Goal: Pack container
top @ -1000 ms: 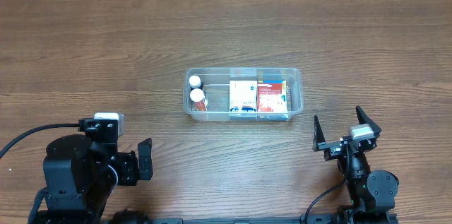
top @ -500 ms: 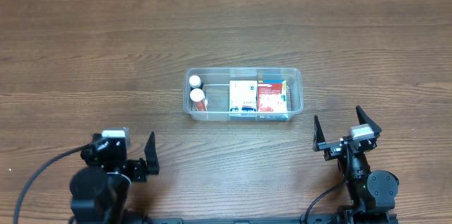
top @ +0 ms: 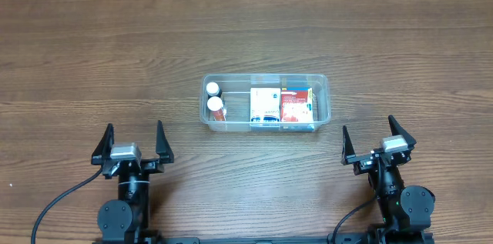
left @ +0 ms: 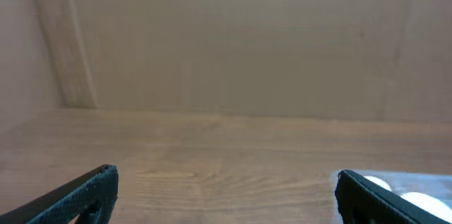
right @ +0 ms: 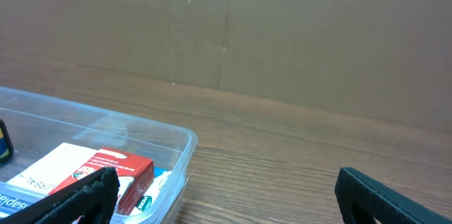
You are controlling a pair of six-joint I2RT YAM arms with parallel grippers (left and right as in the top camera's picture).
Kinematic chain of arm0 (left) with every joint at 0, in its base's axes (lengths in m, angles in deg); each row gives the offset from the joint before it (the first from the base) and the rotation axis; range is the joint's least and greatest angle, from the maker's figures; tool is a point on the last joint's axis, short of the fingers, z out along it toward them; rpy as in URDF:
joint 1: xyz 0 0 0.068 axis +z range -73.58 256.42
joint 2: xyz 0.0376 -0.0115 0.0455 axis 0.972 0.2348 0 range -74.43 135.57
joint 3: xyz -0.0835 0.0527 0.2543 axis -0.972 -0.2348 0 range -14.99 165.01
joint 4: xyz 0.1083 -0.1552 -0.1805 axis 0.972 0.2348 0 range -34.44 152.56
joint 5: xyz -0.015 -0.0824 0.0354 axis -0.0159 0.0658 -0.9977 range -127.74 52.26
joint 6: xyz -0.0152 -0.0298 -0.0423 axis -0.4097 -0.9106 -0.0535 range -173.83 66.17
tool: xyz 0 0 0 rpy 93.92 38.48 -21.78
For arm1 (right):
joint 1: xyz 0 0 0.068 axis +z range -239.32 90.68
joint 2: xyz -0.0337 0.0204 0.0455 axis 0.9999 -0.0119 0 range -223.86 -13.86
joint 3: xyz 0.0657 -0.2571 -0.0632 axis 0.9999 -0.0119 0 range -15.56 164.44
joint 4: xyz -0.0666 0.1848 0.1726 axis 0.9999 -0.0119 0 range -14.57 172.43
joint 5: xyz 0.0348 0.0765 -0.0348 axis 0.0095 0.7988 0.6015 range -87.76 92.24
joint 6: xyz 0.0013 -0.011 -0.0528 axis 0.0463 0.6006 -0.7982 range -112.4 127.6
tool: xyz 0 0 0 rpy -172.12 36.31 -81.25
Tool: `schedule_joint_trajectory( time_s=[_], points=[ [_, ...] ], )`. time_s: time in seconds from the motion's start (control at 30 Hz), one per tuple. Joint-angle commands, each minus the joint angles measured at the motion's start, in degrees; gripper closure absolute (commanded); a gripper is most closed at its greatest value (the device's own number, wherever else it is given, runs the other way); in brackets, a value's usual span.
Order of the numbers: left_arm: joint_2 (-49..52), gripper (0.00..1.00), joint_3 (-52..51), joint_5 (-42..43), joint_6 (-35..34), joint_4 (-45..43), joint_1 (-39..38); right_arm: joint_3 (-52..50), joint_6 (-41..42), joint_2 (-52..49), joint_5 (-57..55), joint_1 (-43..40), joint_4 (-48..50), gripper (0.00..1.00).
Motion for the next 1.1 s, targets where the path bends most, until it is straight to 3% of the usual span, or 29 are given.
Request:
schedule_joint_trajectory(
  time_s=[0.0, 0.1, 1.07],
  points=[
    [-0.9, 0.0, -2.5, -3.5, -0.6, 1.4, -0.2, -0.6, -0.2, 0.5, 0.3, -0.2, 0.3, 0.0],
    [-0.9, 0.0, -2.5, -1.0, -0.6, 6.9, -0.2, -0.6, -0.2, 0.5, 0.3, -0.2, 0.3, 0.0],
    [-0.8, 0.0, -2.4, 1.5, -0.2, 7.0, -0.2, -0.6, -0.2, 0.5, 0.3, -0.2, 0.3, 0.0]
  ],
)
